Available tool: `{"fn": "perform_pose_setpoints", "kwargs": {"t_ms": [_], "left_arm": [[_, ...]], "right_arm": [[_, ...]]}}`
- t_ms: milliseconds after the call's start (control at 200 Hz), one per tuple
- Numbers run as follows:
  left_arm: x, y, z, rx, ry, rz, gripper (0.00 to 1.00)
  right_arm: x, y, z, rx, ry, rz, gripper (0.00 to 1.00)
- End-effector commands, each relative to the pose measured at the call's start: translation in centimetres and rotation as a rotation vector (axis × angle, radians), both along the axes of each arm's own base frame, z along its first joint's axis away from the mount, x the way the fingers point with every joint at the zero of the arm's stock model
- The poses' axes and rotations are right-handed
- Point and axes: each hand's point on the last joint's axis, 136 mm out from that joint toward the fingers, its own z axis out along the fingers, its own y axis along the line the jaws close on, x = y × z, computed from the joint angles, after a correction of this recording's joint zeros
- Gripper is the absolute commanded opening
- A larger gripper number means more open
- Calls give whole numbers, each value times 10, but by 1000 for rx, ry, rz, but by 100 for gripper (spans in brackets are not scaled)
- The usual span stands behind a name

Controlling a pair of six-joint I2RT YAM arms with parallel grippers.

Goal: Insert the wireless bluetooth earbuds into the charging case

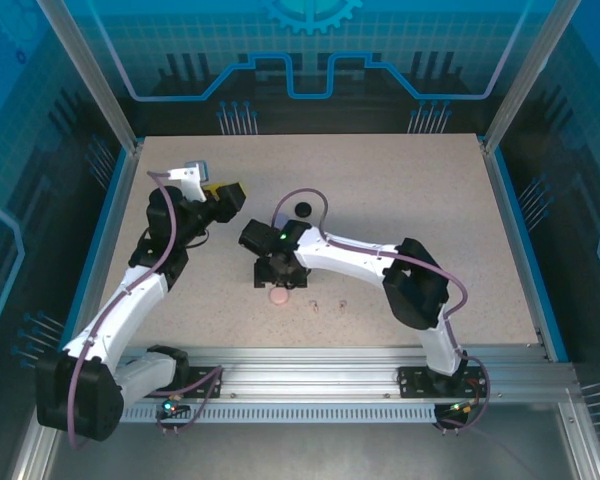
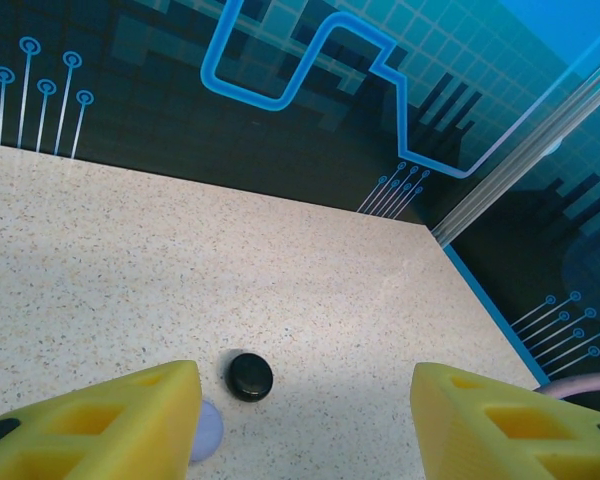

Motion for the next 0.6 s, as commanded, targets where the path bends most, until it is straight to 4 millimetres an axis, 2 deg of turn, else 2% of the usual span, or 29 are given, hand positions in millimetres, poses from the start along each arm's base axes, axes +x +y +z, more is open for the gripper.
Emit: {"fn": "perform_pose_setpoints", "kwargs": {"t_ms": [0,375,595], "left_arm": [[4,7,18,-12,-50,36,60],[3,9,19,-13,-58,48,60],[3,10,21,-11,-67,52,60]], "right_arm": [[-4,0,-12,-38,26,-68,75],[-11,6,-41,-88,87,-86,75],[-11,7,-49,-101,94,-80,72]]}}
